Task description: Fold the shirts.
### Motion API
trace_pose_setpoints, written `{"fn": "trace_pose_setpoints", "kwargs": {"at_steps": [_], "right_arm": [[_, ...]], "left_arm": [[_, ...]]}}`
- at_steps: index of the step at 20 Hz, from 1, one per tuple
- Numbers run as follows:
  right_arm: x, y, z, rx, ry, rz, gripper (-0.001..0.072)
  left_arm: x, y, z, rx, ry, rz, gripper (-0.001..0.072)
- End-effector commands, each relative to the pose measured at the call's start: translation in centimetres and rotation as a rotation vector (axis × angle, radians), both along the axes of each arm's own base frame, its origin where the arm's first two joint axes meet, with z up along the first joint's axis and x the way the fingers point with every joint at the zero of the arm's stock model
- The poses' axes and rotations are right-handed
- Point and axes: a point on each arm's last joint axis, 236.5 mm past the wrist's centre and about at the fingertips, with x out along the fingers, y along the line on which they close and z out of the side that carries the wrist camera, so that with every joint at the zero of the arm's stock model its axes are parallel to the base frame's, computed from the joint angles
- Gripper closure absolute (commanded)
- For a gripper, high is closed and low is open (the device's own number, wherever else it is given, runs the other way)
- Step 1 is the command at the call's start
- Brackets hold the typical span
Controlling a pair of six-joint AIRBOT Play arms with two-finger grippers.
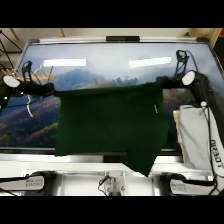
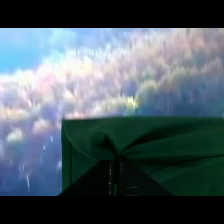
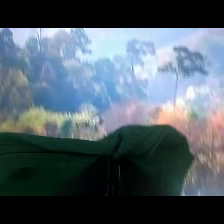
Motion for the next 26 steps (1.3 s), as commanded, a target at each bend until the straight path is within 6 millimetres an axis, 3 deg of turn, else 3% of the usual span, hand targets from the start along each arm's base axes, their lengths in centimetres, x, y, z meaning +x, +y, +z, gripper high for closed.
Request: {"fn": "trace_pose_setpoints", "kwargs": {"at_steps": [1,2,4,7,10,11,13,14,16,19,23,26], "right_arm": [[-9.0,-1.4,-2.3,-0.030,0.366,0.062,0.0644],[-11.2,-1.3,-3.5,-0.022,0.456,0.075,0.0644],[-13.6,-0.8,-6.0,-0.004,0.541,0.065,0.0644],[-14.1,-0.5,-8.2,0.034,0.551,-0.008,0.0643],[-13.2,-0.4,-8.1,0.051,0.519,-0.037,0.0632],[-12.9,-0.2,-8.0,0.065,0.509,-0.046,0.0597],[-13.0,0.5,-7.3,0.088,0.511,-0.016,0.0259],[-13.6,0.1,-6.4,0.056,0.527,0.020,0.0248],[-15.7,-2.4,-4.4,-0.067,0.576,0.037,0.0248],[-20.6,-5.6,-1.8,-0.093,0.697,-0.006,0.0247],[-22.5,-8.2,-0.3,-0.049,0.667,-0.104,0.0248],[-23.0,-8.3,-0.4,-0.030,0.662,-0.122,0.0248]], "left_arm": [[-6.7,-1.1,-1.6,-0.019,0.240,-0.137,0.0674],[-8.2,-1.6,-2.8,-0.034,0.296,-0.151,0.0674],[-10.5,-2.3,-5.7,-0.054,0.372,-0.125,0.0674],[-11.9,-2.9,-8.2,-0.088,0.408,-0.076,0.0674],[-11.3,-3.1,-8.2,-0.105,0.391,-0.049,0.0671],[-11.3,-3.0,-8.2,-0.108,0.393,-0.040,0.0592],[-12.0,-2.8,-7.6,-0.124,0.432,-0.042,0.0187],[-12.5,-2.2,-6.9,-0.133,0.457,-0.049,0.0163],[-13.9,0.1,-5.1,-0.137,0.510,-0.042,0.0163],[-18.9,2.5,-3.9,-0.163,0.601,-0.026,0.0163],[-25.4,1.3,-6.8,-0.205,0.649,-0.007,0.0163],[-28.7,-0.2,-9.4,-0.224,0.703,-0.011,0.0162]]}}
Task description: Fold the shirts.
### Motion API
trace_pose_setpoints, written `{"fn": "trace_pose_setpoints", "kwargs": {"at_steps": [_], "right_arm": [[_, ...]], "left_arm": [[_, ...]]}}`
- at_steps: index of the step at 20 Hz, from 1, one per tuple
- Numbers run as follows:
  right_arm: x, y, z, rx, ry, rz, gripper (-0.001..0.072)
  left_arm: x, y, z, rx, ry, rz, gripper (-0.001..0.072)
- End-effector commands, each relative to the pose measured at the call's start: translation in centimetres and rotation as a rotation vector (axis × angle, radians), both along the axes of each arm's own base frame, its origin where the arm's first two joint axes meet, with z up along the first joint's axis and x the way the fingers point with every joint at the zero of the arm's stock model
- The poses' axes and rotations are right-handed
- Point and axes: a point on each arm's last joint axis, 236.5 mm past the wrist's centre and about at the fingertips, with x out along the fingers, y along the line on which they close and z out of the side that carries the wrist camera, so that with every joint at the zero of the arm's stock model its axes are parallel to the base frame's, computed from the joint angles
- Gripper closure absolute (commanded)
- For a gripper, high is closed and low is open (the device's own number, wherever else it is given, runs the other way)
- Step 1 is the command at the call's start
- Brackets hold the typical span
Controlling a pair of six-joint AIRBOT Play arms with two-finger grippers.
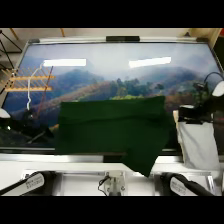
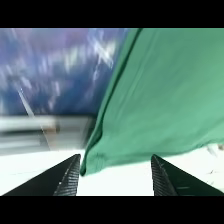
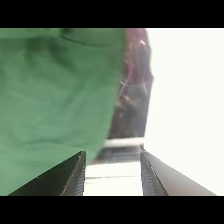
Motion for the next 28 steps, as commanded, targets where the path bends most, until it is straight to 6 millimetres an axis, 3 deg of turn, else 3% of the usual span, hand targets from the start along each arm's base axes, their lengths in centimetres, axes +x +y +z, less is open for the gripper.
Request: {"fn": "trace_pose_setpoints", "kwargs": {"at_steps": [1,8,10,11,13,14,16,17,19,21,23,28], "right_arm": [[-1.2,-0.4,0.4,0.014,0.007,-0.029,0.0248],[-1.0,0.1,0.6,0.035,-0.005,-0.030,0.0248],[-1.1,0.2,0.9,0.032,-0.013,-0.030,0.0248],[-1.2,0.2,1.1,0.030,-0.020,-0.029,0.0249],[-1.9,0.5,1.4,0.032,-0.024,-0.028,0.0249],[-2.7,1.1,1.3,0.047,-0.020,-0.026,0.0248],[-5.7,2.9,-0.3,0.098,0.016,-0.020,0.0240],[-7.8,3.8,-1.7,0.127,0.056,-0.011,0.0157],[-11.3,6.0,-4.6,0.201,0.137,-0.008,0.0157],[-13.6,7.4,-7.2,0.247,0.202,-0.031,0.0157],[-14.6,8.0,-9.2,0.261,0.219,-0.071,0.0160],[-14.1,9.4,-12.0,0.306,0.194,-0.176,0.0161]], "left_arm": [[-4.0,-1.3,-2.6,-0.020,0.055,0.005,0.0162],[-5.1,-1.9,-4.2,-0.019,0.066,0.031,0.0163],[-4.8,-2.9,-4.4,-0.055,0.046,0.054,0.0173],[-4.6,-3.3,-4.5,-0.072,0.039,0.074,0.0227],[-4.4,-3.7,-4.5,-0.086,0.032,0.094,0.0592],[-4.3,-3.8,-4.5,-0.089,0.031,0.097,0.0671],[-4.3,-3.8,-4.5,-0.089,0.030,0.097,0.0671],[-4.3,-3.8,-4.5,-0.089,0.029,0.097,0.0672],[-4.2,-3.7,-4.4,-0.088,0.025,0.094,0.0672],[-4.1,-3.7,-4.4,-0.088,0.023,0.095,0.0672],[-3.8,-4.0,-4.2,-0.099,0.016,0.105,0.0672],[-3.3,-3.9,-3.7,-0.093,-0.022,0.106,0.0672]]}}
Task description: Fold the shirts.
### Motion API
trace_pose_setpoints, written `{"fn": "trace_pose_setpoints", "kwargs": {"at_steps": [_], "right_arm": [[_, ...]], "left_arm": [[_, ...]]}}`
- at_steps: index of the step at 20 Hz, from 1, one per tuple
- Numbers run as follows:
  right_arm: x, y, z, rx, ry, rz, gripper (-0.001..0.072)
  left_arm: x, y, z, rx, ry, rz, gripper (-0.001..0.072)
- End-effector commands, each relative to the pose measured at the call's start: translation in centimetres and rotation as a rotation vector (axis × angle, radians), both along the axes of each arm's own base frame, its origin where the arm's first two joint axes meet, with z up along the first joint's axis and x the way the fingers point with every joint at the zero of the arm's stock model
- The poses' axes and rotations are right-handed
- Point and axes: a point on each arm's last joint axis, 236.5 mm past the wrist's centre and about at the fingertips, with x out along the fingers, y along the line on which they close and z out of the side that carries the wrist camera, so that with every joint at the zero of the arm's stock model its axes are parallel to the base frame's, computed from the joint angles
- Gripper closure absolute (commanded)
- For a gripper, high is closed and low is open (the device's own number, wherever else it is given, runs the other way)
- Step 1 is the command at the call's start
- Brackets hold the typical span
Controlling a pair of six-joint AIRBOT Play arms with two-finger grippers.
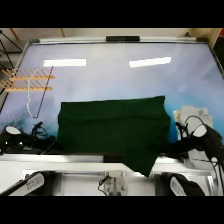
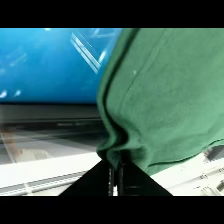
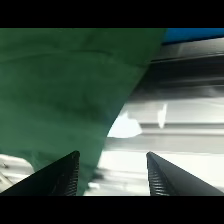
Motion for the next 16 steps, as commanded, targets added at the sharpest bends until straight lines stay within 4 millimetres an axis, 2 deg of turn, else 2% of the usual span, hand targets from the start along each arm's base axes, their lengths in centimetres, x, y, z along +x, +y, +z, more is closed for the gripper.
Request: {"fn": "trace_pose_setpoints", "kwargs": {"at_steps": [1,4,6,8,9,10,11,13,16], "right_arm": [[0.7,2.0,-1.8,0.076,-0.014,-0.077,0.0162],[1.3,2.5,-2.9,0.099,0.007,-0.111,0.0173],[1.0,2.7,-3.4,0.113,0.038,-0.117,0.0342],[1.3,3.2,-2.9,0.150,0.012,-0.074,0.0565],[1.6,3.0,-2.4,0.150,-0.012,-0.041,0.0643],[2.4,2.6,-1.4,0.139,-0.048,-0.010,0.0644],[3.6,2.3,-0.1,0.133,-0.093,0.012,0.0644],[7.5,1.7,3.3,0.124,-0.219,0.020,0.0644],[15.1,0.7,7.1,0.109,-0.411,-0.050,0.0645]], "left_arm": [[0.3,-0.1,0.5,-0.004,-0.025,-0.001,0.0673],[0.5,-0.1,0.8,0.003,-0.040,-0.001,0.0673],[0.5,0.0,0.8,0.005,-0.043,0.000,0.0672],[0.7,0.1,0.8,0.010,-0.051,0.002,0.0673],[1.1,0.3,1.0,0.022,-0.071,0.000,0.0673],[1.8,0.6,1.4,0.032,-0.103,-0.011,0.0673],[2.7,1.0,2.3,0.043,-0.146,-0.031,0.0673],[5.7,2.3,5.1,0.088,-0.249,-0.032,0.0674],[11.6,3.7,9.2,0.131,-0.406,0.032,0.0675]]}}
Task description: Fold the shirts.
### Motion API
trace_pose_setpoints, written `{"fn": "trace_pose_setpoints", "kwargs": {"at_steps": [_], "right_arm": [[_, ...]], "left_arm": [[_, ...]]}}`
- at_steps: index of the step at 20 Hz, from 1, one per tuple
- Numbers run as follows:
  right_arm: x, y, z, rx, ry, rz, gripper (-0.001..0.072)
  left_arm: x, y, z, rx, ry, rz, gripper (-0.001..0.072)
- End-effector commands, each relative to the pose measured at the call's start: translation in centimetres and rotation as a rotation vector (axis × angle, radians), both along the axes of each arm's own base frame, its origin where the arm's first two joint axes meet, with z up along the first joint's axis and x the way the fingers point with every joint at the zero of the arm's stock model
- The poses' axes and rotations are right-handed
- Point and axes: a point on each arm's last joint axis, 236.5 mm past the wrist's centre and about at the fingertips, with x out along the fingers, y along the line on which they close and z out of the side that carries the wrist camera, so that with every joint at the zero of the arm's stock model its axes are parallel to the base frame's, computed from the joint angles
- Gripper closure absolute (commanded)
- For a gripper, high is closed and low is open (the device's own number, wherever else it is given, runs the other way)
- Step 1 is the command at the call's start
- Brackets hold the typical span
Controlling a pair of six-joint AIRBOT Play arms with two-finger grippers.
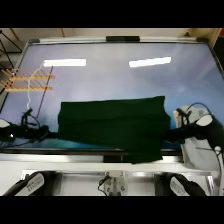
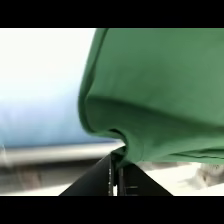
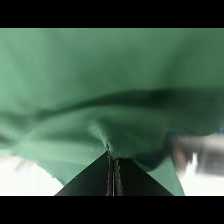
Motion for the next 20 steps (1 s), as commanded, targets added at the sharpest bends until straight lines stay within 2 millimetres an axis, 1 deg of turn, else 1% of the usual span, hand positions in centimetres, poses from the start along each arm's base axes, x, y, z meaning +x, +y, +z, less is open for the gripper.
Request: {"fn": "trace_pose_setpoints", "kwargs": {"at_steps": [1,3,5,7,9,10,11,12,13,14,15,16,17,18,19,20], "right_arm": [[7.5,-0.9,4.0,0.006,-0.180,-0.055,0.0644],[11.1,-1.5,3.9,0.027,-0.187,-0.075,0.0644],[14.3,-1.9,3.2,0.056,-0.179,-0.104,0.0644],[17.4,-2.4,2.1,0.078,-0.179,-0.164,0.0644],[19.6,-1.8,1.1,0.080,-0.185,-0.162,0.0644],[20.2,-1.4,0.3,0.060,-0.182,-0.135,0.0644],[20.3,-1.1,-0.9,0.026,-0.164,-0.097,0.0644],[20.2,-0.8,-2.0,0.001,-0.140,-0.076,0.0642],[19.9,-0.6,-2.9,-0.013,-0.118,-0.063,0.0626],[19.8,-0.6,-3.2,-0.016,-0.110,-0.058,0.0626],[19.8,-0.7,-3.1,-0.017,-0.114,-0.055,0.0608],[19.8,-1.0,-2.7,-0.018,-0.121,-0.053,0.0434],[19.6,-1.3,-2.1,-0.019,-0.133,-0.039,0.0126],[19.3,-1.7,-1.5,-0.026,-0.147,-0.010,0.0038],[18.9,-2.4,-1.2,-0.050,-0.148,0.012,0.0038],[18.3,-3.5,-1.0,-0.096,-0.144,0.032,0.0038]], "left_arm": [[6.4,1.6,4.3,0.048,-0.173,0.060,0.0675],[9.7,1.4,5.1,0.057,-0.209,0.056,0.0674],[12.7,0.7,4.7,0.050,-0.201,0.029,0.0673],[15.4,-0.3,3.6,0.036,-0.176,-0.002,0.0672],[17.6,-0.7,2.4,0.020,-0.139,0.015,0.0673],[18.4,-0.7,1.6,0.013,-0.116,0.027,0.0672],[18.7,-0.9,0.6,0.003,-0.085,0.039,0.0672],[18.6,-1.0,-0.4,-0.007,-0.048,0.052,0.0672],[18.2,-1.2,-1.4,-0.016,-0.014,0.048,0.0672],[17.4,-1.4,-2.2,-0.027,0.028,0.033,0.0672],[16.7,-1.3,-2.9,-0.024,0.061,0.018,0.0672],[16.4,-1.1,-3.2,-0.020,0.075,0.012,0.0650],[16.5,-1.0,-3.1,-0.024,0.070,0.016,0.0497],[16.6,-1.1,-2.6,-0.030,0.067,0.008,0.0216],[16.5,-1.3,-2.0,-0.035,0.059,-0.037,0.0062],[16.1,-1.5,-1.2,-0.042,0.044,-0.108,0.0056]]}}
